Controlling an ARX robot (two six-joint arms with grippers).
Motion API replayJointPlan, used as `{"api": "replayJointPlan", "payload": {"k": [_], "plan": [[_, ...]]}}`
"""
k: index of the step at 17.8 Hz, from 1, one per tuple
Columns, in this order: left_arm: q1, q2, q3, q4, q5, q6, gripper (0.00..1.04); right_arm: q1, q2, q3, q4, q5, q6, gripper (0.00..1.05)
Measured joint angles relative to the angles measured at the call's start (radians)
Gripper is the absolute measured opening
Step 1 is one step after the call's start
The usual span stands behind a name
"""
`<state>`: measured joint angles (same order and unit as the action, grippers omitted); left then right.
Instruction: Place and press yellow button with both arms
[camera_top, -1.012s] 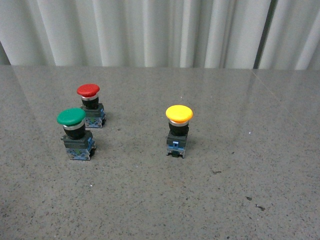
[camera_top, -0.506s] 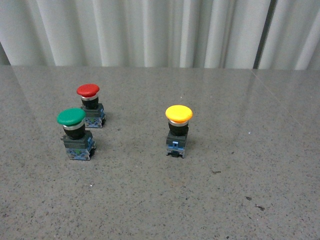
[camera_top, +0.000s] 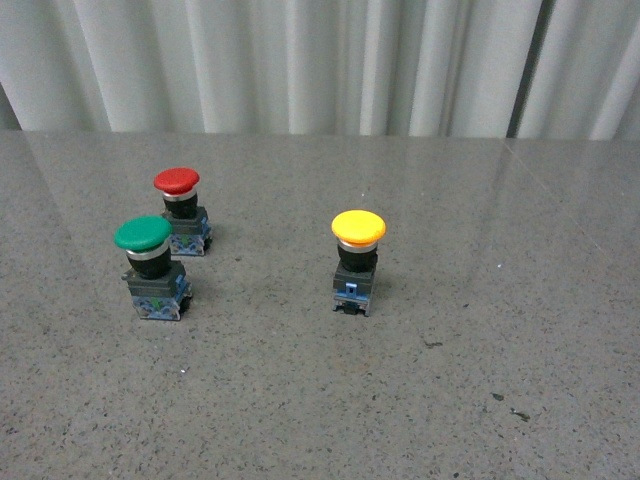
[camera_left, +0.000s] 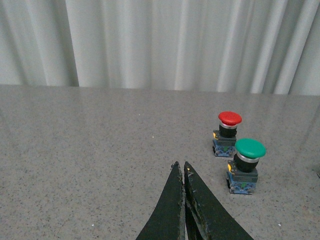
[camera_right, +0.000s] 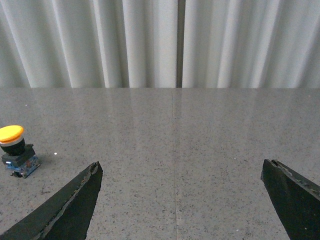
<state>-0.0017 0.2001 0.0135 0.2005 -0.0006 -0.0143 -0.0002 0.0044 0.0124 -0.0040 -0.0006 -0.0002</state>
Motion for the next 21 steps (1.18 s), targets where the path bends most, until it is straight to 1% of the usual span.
{"api": "replayJointPlan", "payload": {"k": [7,8,9,10,11,16,17,20,21], "plan": [[0.000,-0.041,0.000,-0.049,0.000,0.000,0.02,0.000,0.000,0.000,0.000,0.000,0.000,0.98],[0.000,-0.116,0.000,-0.166,0.000,0.000,0.02,0.000,0.000,0.000,0.000,0.000,0.000,0.98],[0.000,-0.189,0.000,-0.207,-0.001,0.000,0.02,0.000,0.000,0.000,0.000,0.000,0.000,0.98],[0.000,-0.192,0.005,-0.189,-0.003,0.000,0.02,0.000,0.000,0.000,0.000,0.000,0.000,0.98],[0.000,-0.192,0.000,-0.214,0.000,0.000,0.02,0.000,0.000,0.000,0.001,0.000,0.000,0.98],[0.000,-0.192,0.000,-0.204,0.000,0.000,0.03,0.000,0.000,0.000,0.000,0.000,0.000,0.98],[0.000,-0.192,0.000,-0.204,0.000,0.000,0.15,0.000,0.000,0.000,0.000,0.000,0.000,0.98],[0.000,-0.192,0.000,-0.204,0.000,0.000,0.47,0.000,0.000,0.000,0.000,0.000,0.000,0.98],[0.000,-0.192,0.000,-0.204,0.000,0.000,0.60,0.000,0.000,0.000,0.000,0.000,0.000,0.98]]}}
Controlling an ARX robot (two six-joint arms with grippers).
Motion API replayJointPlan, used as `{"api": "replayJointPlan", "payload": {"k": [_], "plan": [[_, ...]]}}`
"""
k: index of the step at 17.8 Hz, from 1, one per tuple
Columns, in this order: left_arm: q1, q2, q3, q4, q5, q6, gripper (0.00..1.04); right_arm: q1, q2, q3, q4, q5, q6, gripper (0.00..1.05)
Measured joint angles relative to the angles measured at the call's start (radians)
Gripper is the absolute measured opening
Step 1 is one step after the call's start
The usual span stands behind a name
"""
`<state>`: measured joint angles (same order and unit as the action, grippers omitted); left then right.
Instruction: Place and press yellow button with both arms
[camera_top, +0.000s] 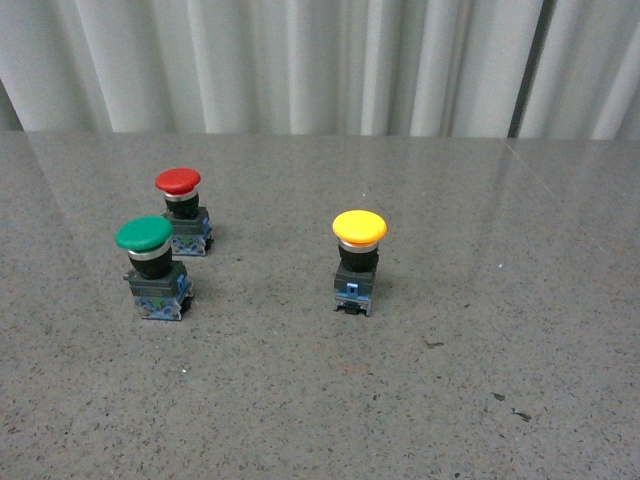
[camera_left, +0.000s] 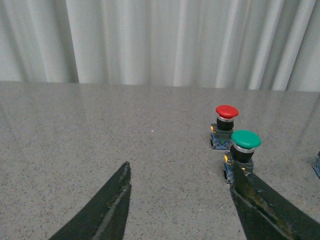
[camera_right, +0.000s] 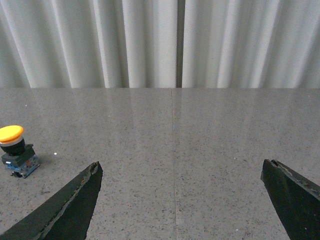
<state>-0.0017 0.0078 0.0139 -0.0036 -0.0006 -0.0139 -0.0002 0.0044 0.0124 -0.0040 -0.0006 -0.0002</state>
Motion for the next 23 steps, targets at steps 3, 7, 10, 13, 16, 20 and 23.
{"api": "replayJointPlan", "payload": {"k": [3,7,10,13,16,20,23], "plan": [[0.000,0.000,0.000,0.000,0.000,0.000,0.96,0.000,0.000,0.000,0.000,0.000,0.000,0.98],[0.000,0.000,0.000,0.000,0.000,0.002,0.98,0.000,0.000,0.000,0.000,0.000,0.000,0.98],[0.000,0.000,0.000,0.000,0.000,0.003,0.98,0.000,0.023,0.002,0.011,0.021,0.018,0.98],[0.000,0.000,0.000,0.000,0.000,0.003,0.98,-0.016,0.190,0.035,0.149,0.009,0.035,0.98],[0.000,0.000,0.000,0.000,0.000,0.003,0.98,0.024,0.674,0.242,0.579,-0.059,0.032,0.98],[0.000,0.000,0.000,0.000,0.000,0.003,0.98,0.106,1.147,0.488,0.672,-0.105,0.045,0.98],[0.000,0.000,0.000,0.000,0.000,0.003,0.98,0.211,1.422,0.703,0.600,-0.118,0.056,0.98]]}}
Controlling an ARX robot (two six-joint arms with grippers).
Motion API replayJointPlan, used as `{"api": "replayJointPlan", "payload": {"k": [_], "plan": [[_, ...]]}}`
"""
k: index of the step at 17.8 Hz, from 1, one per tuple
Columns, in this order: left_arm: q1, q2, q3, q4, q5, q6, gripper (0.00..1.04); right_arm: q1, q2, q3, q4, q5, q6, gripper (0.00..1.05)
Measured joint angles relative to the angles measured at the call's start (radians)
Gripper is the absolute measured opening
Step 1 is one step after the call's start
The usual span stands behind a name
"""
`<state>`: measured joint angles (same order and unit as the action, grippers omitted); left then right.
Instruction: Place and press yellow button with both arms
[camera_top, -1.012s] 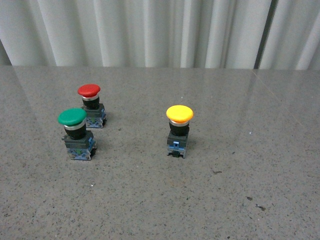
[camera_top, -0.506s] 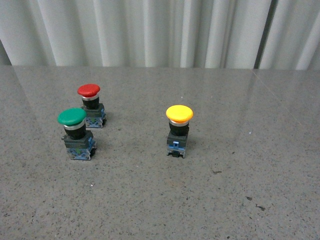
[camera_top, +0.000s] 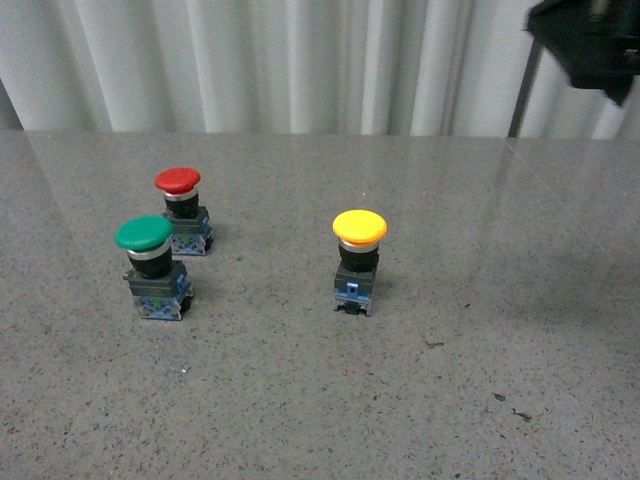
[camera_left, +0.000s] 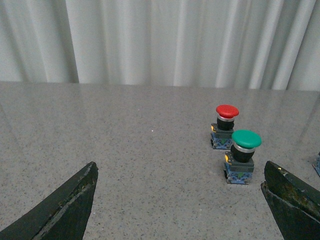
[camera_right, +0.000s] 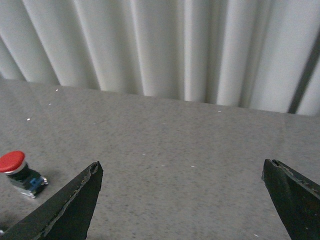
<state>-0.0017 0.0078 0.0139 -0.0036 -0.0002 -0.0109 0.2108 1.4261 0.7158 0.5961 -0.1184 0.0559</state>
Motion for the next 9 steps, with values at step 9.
{"api": "replayJointPlan", "payload": {"k": [9], "plan": [[0.000,0.000,0.000,0.000,0.000,0.000,0.98,0.209,0.161,0.145,-0.177,-0.023,0.003,0.70]]}}
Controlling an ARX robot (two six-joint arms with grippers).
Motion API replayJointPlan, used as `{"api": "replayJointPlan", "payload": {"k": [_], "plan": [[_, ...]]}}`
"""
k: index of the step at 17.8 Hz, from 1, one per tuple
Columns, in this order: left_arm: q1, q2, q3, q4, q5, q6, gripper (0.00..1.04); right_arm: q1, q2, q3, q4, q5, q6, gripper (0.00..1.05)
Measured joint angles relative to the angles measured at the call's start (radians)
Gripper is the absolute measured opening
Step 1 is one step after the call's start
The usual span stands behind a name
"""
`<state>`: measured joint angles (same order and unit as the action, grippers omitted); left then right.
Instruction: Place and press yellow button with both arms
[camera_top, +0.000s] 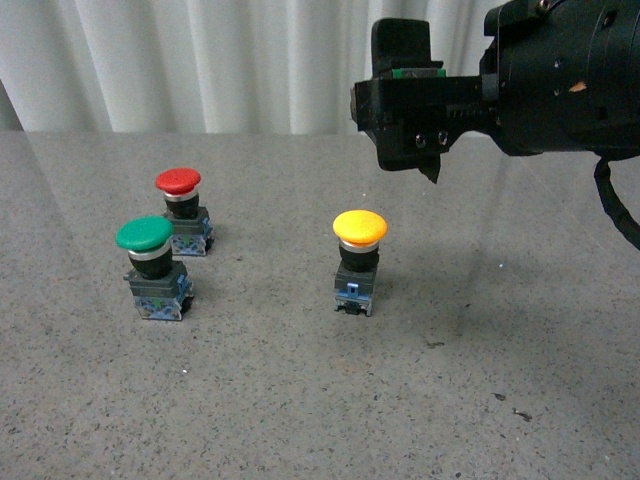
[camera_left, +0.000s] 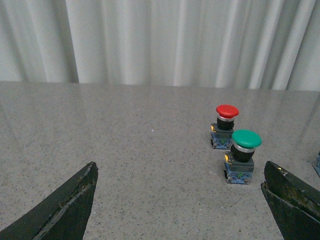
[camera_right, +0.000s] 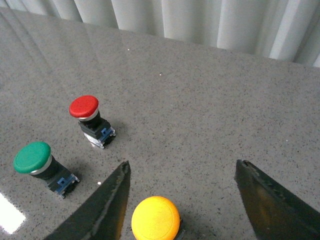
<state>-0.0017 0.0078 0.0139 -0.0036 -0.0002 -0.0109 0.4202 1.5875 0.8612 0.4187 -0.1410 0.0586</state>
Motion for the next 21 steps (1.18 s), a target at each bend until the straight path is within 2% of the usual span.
{"api": "replayJointPlan", "payload": {"k": [4,5,6,12,21], "plan": [[0.000,0.000,0.000,0.000,0.000,0.000,0.98,0.013,0.063,0.030,-0.021,0.006,-0.009,0.26],[0.000,0.000,0.000,0.000,0.000,0.000,0.98,0.019,0.085,0.043,-0.036,-0.002,-0.009,0.06],[0.000,0.000,0.000,0.000,0.000,0.000,0.98,0.025,0.098,0.044,-0.071,-0.027,-0.016,0.02],[0.000,0.000,0.000,0.000,0.000,0.000,0.98,0.017,0.098,0.042,-0.129,-0.051,-0.026,0.02],[0.000,0.000,0.000,0.000,0.000,0.000,0.98,0.032,0.107,0.043,-0.121,-0.069,-0.026,0.02]]}}
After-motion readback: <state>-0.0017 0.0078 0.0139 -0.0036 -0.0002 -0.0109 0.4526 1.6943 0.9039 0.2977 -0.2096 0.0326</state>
